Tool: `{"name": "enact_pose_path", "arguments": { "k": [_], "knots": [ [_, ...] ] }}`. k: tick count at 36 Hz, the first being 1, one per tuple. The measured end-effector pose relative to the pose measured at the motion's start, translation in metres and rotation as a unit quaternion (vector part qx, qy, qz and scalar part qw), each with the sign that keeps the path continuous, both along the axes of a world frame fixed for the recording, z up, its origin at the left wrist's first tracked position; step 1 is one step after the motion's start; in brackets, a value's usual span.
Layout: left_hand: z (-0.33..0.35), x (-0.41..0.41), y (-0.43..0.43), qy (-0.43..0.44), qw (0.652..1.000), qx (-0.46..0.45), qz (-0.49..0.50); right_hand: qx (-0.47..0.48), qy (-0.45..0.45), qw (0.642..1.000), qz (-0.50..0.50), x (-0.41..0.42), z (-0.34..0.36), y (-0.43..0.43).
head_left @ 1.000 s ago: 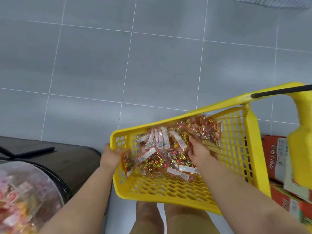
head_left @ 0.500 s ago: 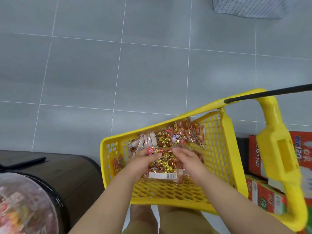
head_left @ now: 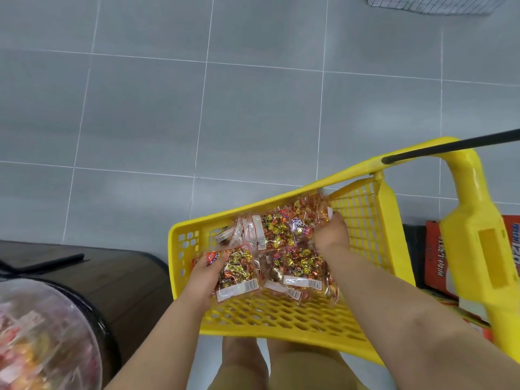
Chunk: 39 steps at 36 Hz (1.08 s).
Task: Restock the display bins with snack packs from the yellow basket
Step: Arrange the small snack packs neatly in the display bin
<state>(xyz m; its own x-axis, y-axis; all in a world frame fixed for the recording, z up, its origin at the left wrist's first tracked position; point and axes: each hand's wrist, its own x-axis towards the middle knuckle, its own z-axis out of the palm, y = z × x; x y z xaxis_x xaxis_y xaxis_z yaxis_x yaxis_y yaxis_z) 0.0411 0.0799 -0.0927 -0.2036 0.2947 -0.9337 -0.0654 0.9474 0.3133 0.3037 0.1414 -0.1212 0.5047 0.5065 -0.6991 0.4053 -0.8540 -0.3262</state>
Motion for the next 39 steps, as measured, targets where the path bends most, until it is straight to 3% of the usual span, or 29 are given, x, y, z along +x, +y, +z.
{"name": "enact_pose_path", "arguments": {
  "k": [4, 7, 10, 14, 19, 22, 25, 28, 30, 32, 35, 39],
  "knots": [
    [0.002, 0.001, -0.003, 0.009, 1.000, -0.005, 0.001, 0.004, 0.015, 0.999, -0.035, 0.004, 0.011, -0.003],
    [0.003, 0.003, -0.001, 0.005, 1.000, -0.001, -0.001, 0.083, 0.023, 0.996, -0.006, 0.007, 0.032, -0.018],
    [0.004, 0.007, 0.003, -0.002, 0.999, 0.011, -0.030, 0.161, 0.155, 0.973, -0.056, 0.006, 0.056, -0.038],
    [0.010, 0.012, 0.010, -0.029, 0.997, 0.021, -0.067, 0.024, 0.324, 0.941, -0.097, -0.004, 0.069, -0.051],
    [0.020, 0.023, 0.021, -0.077, 0.996, -0.005, -0.039, -0.089, 0.341, 0.929, 0.111, -0.031, 0.059, -0.049],
    [0.025, 0.024, 0.020, -0.110, 0.991, 0.031, -0.076, -0.099, 0.369, 0.909, 0.167, -0.049, 0.058, -0.046],
    [0.022, 0.020, 0.015, -0.070, 0.994, 0.042, -0.074, -0.099, 0.385, 0.902, 0.167, -0.061, 0.051, -0.040],
    [0.013, 0.013, 0.010, -0.038, 0.999, 0.025, 0.003, -0.092, 0.329, 0.940, -0.006, -0.067, 0.027, -0.030],
    [0.009, 0.007, 0.007, -0.043, 0.998, 0.014, 0.048, -0.070, 0.180, 0.981, 0.019, -0.063, 0.007, -0.022],
    [0.007, 0.001, 0.004, -0.049, 0.997, 0.008, 0.066, -0.082, 0.084, 0.989, 0.085, -0.057, -0.009, -0.013],
    [0.004, -0.010, -0.002, -0.044, 0.997, 0.013, 0.062, -0.111, 0.089, 0.984, 0.111, -0.057, -0.029, -0.001],
    [0.001, -0.021, -0.011, -0.027, 0.998, 0.029, 0.050, -0.109, 0.123, 0.985, 0.048, -0.070, -0.048, 0.007]
  ]
}}
